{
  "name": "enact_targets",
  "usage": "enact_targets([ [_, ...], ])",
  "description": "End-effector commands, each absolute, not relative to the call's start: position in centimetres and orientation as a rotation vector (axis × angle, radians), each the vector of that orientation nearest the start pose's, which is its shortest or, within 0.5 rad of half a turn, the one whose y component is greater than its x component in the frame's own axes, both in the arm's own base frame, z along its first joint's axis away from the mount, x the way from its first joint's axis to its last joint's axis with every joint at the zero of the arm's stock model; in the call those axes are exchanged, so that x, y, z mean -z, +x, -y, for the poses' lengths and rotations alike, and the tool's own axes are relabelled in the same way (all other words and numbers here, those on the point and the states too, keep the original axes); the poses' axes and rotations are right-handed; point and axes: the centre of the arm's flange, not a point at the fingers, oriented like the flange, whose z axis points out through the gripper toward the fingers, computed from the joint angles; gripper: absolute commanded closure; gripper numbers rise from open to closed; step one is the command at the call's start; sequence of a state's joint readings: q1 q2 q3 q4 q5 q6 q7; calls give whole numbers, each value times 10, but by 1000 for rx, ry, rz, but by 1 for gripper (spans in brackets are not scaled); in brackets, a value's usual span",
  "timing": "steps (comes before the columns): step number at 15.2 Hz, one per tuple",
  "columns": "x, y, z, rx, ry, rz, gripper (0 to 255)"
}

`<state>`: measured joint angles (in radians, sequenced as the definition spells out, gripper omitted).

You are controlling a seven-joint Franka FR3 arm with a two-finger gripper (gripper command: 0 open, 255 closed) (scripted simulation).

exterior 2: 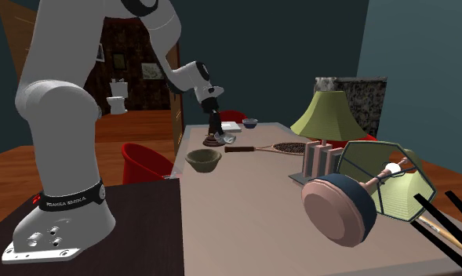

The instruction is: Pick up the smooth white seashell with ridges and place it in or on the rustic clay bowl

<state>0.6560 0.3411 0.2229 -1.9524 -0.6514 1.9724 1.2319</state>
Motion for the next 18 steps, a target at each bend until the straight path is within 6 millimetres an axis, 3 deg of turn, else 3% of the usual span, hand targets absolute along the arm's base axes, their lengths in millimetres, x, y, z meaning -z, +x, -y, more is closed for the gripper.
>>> enact_targets([
  [1, -295, 390, -442, 503, -3593, -1, 255],
  [9, -300, 327, -521, 503, -3593, -1, 255],
  [18, -252, 327, -521, 503, -3593, -1, 255],
])
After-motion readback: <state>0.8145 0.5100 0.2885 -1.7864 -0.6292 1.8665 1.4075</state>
